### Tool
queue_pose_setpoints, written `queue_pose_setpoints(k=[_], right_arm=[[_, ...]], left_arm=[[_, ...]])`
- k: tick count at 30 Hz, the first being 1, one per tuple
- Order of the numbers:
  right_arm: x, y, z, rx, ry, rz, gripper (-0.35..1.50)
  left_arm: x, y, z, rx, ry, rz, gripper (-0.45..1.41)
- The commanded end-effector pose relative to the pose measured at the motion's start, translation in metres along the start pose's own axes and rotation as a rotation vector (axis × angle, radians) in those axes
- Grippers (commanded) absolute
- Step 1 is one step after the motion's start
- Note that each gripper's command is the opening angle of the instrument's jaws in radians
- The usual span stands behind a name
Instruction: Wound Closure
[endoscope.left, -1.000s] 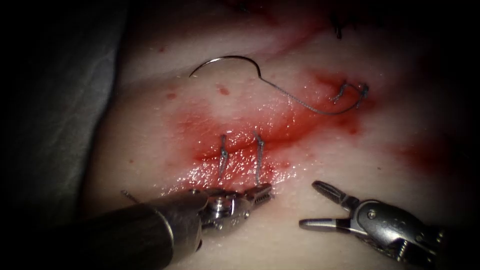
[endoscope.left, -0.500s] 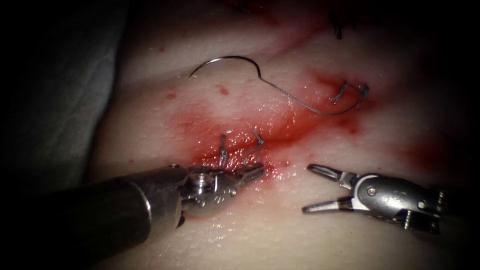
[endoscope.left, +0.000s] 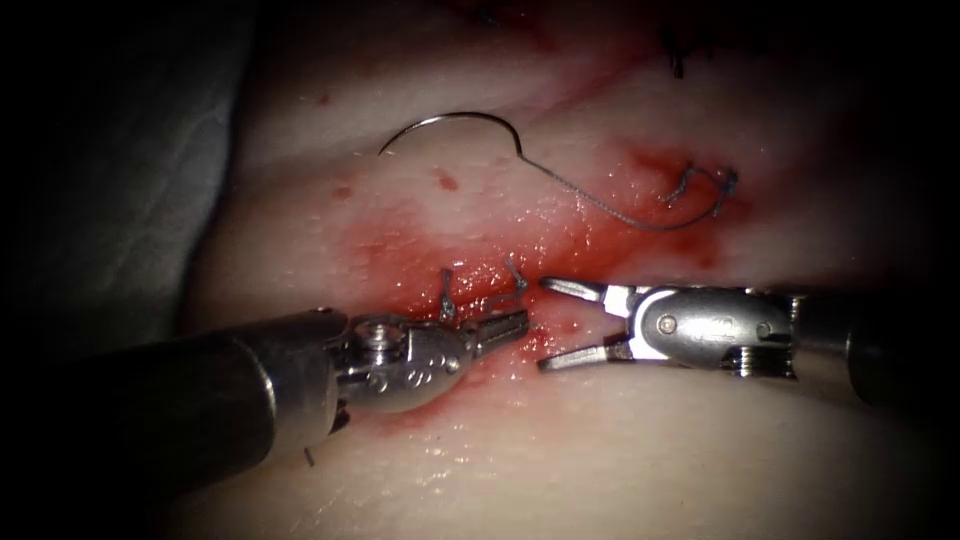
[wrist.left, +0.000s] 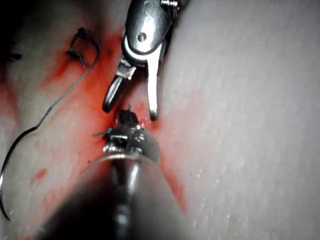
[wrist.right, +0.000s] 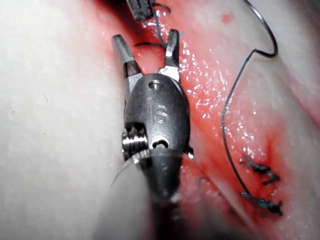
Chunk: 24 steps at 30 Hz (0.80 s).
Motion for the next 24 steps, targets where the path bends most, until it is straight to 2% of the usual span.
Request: queue_pose_setpoints(k=[1, 12, 24], right_arm=[[-0.001, -0.0004, 0.0016, -0.001, 0.001, -0.01, 1.38], [-0.0019, -0.0006, 0.0045, -0.02, 0.006, -0.097, 1.38], [-0.0025, -0.001, 0.0061, -0.034, 0.008, -0.112, 1.38]], left_arm=[[-0.0001, 0.0002, 0.0007, 0.0, 0.008, -0.002, -0.45], [-0.0003, 0.0001, 0.0005, -0.014, 0.078, -0.047, -0.45], [-0.0001, 0.0003, 0.0005, -0.029, 0.107, -0.039, -0.45]])
